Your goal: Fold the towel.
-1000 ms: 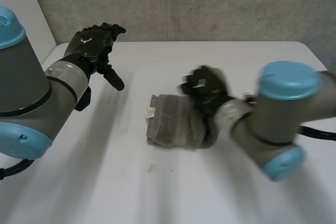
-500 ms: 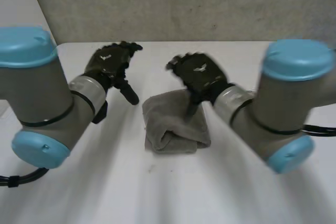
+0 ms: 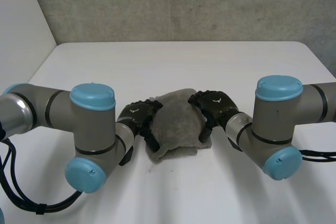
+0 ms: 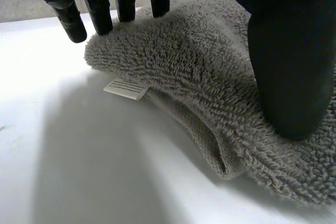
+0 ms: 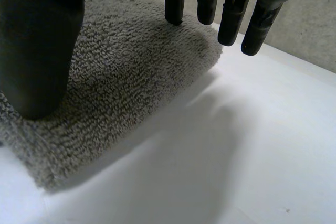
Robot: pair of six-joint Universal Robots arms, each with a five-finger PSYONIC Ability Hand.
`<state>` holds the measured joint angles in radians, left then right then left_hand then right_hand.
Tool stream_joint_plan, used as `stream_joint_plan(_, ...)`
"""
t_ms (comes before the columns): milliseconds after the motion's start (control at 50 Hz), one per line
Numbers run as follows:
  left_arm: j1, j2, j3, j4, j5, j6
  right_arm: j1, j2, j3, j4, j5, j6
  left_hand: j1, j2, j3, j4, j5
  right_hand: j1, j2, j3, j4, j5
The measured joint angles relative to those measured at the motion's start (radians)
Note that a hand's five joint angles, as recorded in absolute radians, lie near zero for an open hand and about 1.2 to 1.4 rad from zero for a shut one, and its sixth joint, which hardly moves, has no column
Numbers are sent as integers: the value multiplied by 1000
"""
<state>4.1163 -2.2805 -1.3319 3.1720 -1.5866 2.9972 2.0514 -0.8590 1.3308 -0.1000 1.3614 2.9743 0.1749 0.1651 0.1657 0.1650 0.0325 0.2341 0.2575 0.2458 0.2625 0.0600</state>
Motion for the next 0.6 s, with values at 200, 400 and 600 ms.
stream_joint_plan(200,10,213,20,-18,-2,0,-9,-187,-4,41,51,-28,0,0,0,0,0,0,0,0,0,0)
stream_joint_plan(400,97,524,102,-233,-12,20,-80,-496,-22,162,154,-25,0,0,0,0,0,0,0,0,0,0)
stream_joint_plan(600,151,649,141,-444,-17,100,-137,-592,-60,291,166,-16,0,0,0,0,0,0,0,0,0,0)
